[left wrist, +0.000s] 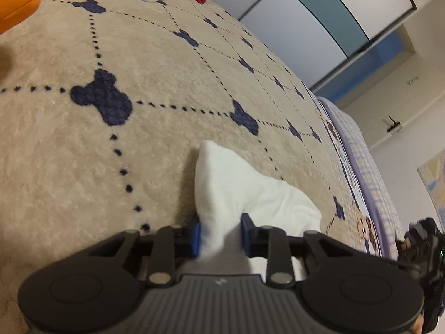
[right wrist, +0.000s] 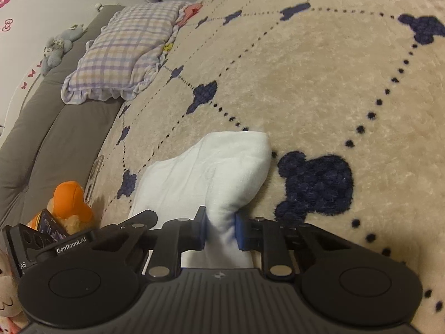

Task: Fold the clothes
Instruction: 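Pinch the folded white garment's edge with the right gripper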

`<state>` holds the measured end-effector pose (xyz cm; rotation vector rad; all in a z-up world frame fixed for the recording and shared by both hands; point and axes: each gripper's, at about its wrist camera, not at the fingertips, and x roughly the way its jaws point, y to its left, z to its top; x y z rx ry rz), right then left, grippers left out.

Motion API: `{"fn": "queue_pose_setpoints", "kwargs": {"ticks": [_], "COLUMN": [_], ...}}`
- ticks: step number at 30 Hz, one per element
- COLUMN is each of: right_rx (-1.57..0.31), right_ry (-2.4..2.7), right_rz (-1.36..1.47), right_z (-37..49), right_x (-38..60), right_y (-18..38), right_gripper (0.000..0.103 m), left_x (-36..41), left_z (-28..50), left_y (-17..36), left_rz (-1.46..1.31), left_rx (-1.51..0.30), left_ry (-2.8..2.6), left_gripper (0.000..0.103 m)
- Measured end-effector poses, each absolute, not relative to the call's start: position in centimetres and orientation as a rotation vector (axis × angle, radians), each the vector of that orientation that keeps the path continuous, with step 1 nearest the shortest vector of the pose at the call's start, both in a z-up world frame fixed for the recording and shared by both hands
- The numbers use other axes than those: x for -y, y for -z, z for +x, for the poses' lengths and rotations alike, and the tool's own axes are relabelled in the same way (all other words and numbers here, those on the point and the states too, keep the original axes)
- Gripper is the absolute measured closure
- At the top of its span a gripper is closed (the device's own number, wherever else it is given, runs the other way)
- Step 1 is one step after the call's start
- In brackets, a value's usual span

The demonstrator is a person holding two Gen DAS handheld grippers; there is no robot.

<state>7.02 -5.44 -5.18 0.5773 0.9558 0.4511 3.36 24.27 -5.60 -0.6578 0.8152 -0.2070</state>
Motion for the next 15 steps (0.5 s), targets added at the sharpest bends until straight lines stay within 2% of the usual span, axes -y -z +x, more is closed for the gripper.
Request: {"fn": "queue_pose_setpoints", "kwargs": {"ticks": [3, 15], "right_rx": [-0.916, -0.796], "right_ry": [-0.453, -0.397], "right_rz": [0.566, 0.557], "right_z": [6.2, 2.5], "right_x": [5.3, 9.8], "right_y": [4.0, -1.6], "right_gripper": [0.082, 0.083], "left_x": [-23.8, -17.1], "left_z": [3.1, 2.5], "left_y": [4.5, -0.4], "left_rz": [-0.662, -0.518], "left_rx": [-0.784, -0.73], "left_ry": [0.195, 0.26], "left_gripper": [0.086, 0.087]}}
